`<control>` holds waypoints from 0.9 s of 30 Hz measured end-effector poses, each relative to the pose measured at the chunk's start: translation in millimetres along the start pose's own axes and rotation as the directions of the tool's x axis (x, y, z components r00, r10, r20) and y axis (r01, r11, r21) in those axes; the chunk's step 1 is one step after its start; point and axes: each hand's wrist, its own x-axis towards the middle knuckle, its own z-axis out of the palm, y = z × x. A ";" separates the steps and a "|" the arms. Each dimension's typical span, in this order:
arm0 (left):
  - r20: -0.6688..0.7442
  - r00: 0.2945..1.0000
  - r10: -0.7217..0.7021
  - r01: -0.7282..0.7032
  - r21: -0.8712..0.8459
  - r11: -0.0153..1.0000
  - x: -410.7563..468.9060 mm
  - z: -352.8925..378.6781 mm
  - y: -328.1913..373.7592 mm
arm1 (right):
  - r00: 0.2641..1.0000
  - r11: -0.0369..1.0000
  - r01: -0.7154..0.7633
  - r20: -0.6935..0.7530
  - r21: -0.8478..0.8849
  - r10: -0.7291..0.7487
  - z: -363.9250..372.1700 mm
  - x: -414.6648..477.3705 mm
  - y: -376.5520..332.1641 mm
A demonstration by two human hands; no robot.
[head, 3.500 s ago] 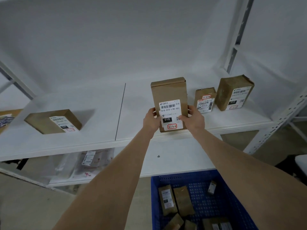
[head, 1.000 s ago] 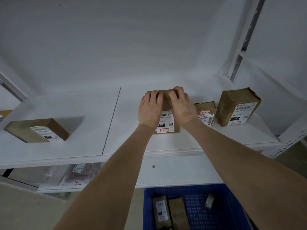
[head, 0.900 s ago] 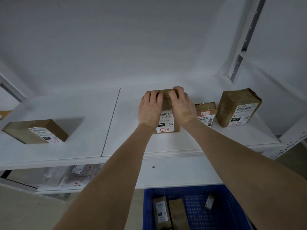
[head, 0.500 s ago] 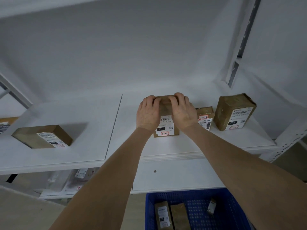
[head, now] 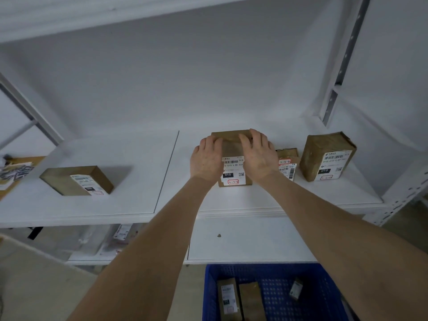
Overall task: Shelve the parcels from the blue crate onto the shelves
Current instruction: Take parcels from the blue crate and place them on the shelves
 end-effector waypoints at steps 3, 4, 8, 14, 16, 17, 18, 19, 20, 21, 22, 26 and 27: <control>-0.013 1.000 -0.021 0.021 0.001 1.000 -14.4 -5.9 0.6 | 0.997 0.998 0.062 -0.036 0.008 -0.062 -3.1 -11.8 -4.2; -0.023 1.000 -0.018 0.018 -0.002 1.000 -20.1 -7.8 1.0 | 0.995 0.996 0.088 -0.048 0.026 -0.086 -3.4 -16.6 -6.3; -0.074 0.997 -0.014 0.012 -0.029 1.000 -50.8 -11.1 -0.7 | 0.980 0.980 0.182 -0.094 0.077 -0.175 7.9 -43.7 -14.6; -0.009 1.000 -0.029 0.028 -0.055 0.998 -114.7 22.0 -1.1 | 0.977 0.957 0.213 -0.021 0.196 -0.213 48.4 -103.3 -24.3; 0.093 0.995 -0.043 0.052 -0.091 0.995 -134.9 39.6 -1.7 | 0.971 0.966 0.187 0.116 0.180 -0.210 62.7 -121.8 -25.1; 0.175 0.983 -0.055 0.074 -0.103 0.992 -145.8 49.7 -1.4 | 0.963 0.971 0.168 0.183 0.169 -0.198 72.8 -132.5 -24.3; 0.270 0.960 -0.068 0.100 -0.107 0.989 -157.1 61.9 -0.8 | 0.954 0.976 0.145 0.241 0.160 -0.181 84.4 -143.8 -22.7; 0.369 0.925 -0.088 0.134 -0.100 0.986 -169.4 75.9 -0.6 | 0.941 0.981 0.123 0.296 0.152 -0.164 97.5 -156.4 -20.9; 0.474 0.873 -0.111 0.171 -0.084 0.982 -183.6 90.2 0.3 | 0.925 0.984 0.103 0.351 0.145 -0.148 111.7 -171.1 -19.0; 0.570 0.811 -0.133 0.206 -0.066 0.976 -198.1 104.9 1.1 | 0.905 0.987 0.081 0.405 0.136 -0.130 126.8 -186.5 -16.7; 0.645 0.750 -0.149 0.235 -0.049 0.971 -213.0 119.9 2.1 | 0.883 0.991 0.062 0.457 0.121 -0.111 141.6 -201.4 -14.3; 0.809 0.562 -0.171 0.276 0.012 0.961 -267.0 172.4 10.6 | 0.760 0.989 -0.137 0.646 0.061 0.065 195.0 -250.6 -6.7; 0.826 0.536 -0.176 0.290 0.015 0.957 -276.9 184.4 13.2 | 0.730 0.978 -0.201 0.673 0.049 0.117 206.8 -258.5 -5.3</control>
